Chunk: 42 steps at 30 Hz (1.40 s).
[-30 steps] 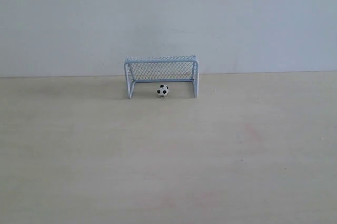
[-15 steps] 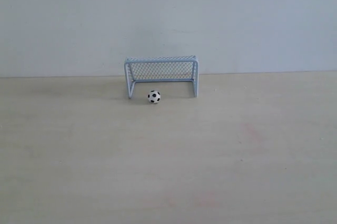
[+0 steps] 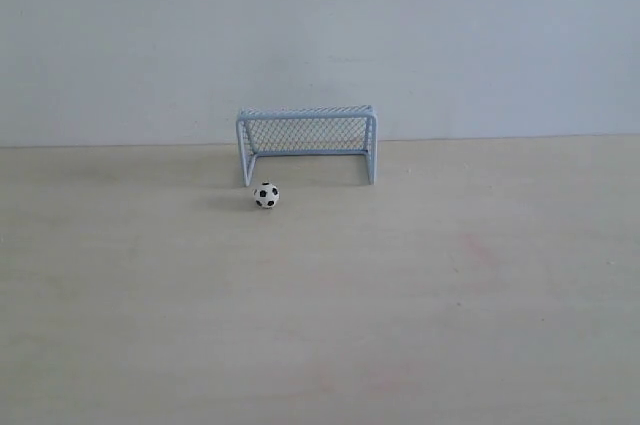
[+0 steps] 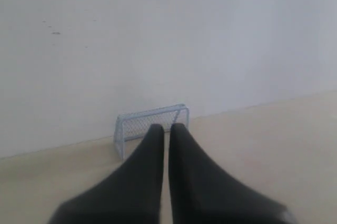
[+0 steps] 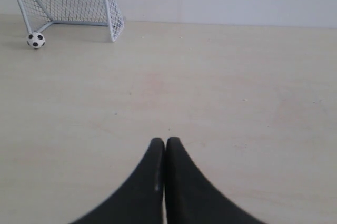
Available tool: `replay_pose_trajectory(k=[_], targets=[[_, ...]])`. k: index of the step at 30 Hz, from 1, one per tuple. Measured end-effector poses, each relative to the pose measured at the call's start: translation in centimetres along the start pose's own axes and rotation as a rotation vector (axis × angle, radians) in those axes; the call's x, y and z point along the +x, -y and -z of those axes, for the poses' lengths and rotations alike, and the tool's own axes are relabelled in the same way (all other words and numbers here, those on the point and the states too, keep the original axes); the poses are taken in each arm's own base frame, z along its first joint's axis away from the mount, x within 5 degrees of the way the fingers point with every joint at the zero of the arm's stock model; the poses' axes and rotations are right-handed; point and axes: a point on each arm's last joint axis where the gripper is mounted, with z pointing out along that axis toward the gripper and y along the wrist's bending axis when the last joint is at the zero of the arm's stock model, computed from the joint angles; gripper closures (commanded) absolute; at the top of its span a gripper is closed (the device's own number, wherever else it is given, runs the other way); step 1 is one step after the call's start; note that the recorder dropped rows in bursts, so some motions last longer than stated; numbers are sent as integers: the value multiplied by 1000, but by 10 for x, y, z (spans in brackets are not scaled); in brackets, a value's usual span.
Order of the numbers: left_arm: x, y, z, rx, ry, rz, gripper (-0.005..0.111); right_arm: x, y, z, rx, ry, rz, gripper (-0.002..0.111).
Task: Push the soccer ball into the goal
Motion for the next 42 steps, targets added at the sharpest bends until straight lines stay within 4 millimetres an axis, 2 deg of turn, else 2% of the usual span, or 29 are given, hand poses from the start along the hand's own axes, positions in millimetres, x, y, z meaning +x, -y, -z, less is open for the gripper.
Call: replay_pose_trajectory(k=[6, 13, 23, 30, 35, 42], targets=[[26, -9, 10, -137, 13, 85, 102, 0, 0, 0, 0, 0, 0, 109], [72, -27, -10, -248, 54, 207, 102, 0, 0, 0, 0, 0, 0, 109], [126, -37, -26, -281, 57, 131, 102, 0, 0, 0, 0, 0, 0, 109], [133, -38, -26, -292, 12, 96, 102, 0, 0, 0, 0, 0, 0, 109], [141, -39, -26, -305, -86, 9, 102, 0, 0, 0, 0, 0, 0, 109], [150, -40, -24, -318, -191, -12, 102, 0, 0, 0, 0, 0, 0, 109]])
